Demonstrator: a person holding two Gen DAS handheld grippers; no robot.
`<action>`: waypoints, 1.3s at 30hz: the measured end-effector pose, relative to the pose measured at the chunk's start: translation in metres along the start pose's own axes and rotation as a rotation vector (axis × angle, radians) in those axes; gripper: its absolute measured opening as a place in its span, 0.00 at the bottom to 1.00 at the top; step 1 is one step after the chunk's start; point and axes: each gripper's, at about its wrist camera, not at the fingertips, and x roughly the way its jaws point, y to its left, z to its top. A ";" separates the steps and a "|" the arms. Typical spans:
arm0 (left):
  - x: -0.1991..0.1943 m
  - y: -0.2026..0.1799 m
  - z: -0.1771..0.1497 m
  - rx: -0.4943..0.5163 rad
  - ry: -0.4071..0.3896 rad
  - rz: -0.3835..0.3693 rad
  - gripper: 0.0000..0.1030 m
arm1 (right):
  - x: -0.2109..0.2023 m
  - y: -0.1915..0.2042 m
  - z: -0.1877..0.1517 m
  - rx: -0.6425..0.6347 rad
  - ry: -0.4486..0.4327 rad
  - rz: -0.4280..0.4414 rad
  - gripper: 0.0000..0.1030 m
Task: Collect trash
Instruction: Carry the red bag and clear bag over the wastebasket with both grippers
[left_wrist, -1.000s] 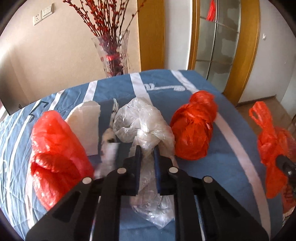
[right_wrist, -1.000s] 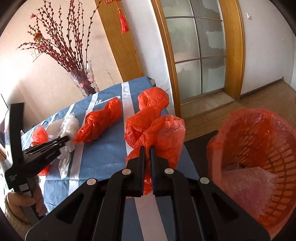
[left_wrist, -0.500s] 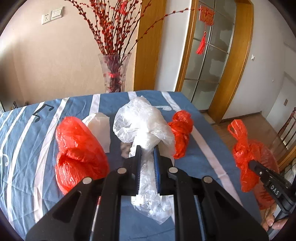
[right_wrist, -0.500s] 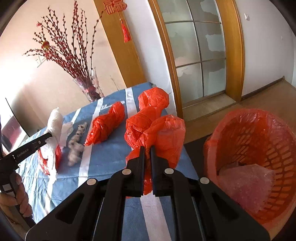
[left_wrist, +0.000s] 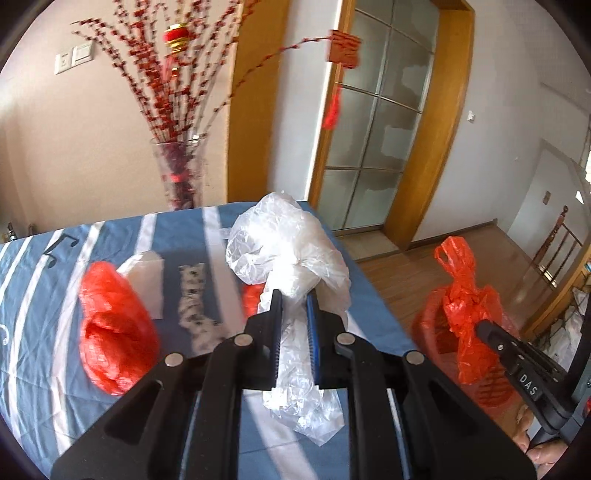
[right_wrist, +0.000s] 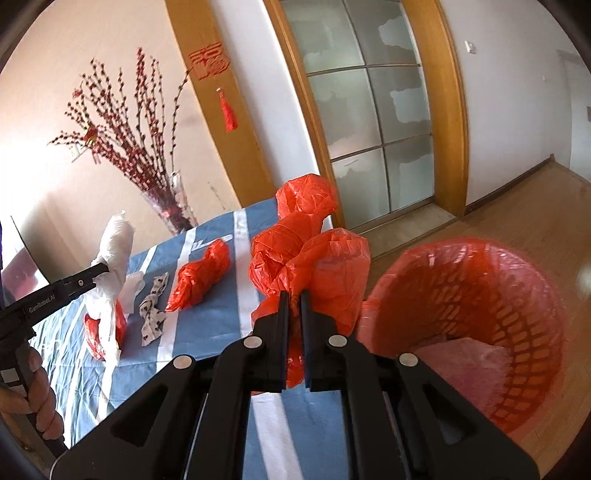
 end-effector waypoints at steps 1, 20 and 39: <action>0.002 -0.008 0.000 0.005 0.003 -0.013 0.13 | -0.003 -0.005 0.000 0.005 -0.005 -0.007 0.06; 0.048 -0.144 -0.021 0.093 0.123 -0.228 0.14 | -0.054 -0.091 0.003 0.104 -0.085 -0.123 0.06; 0.085 -0.210 -0.047 0.152 0.222 -0.339 0.17 | -0.052 -0.147 -0.001 0.202 -0.073 -0.164 0.06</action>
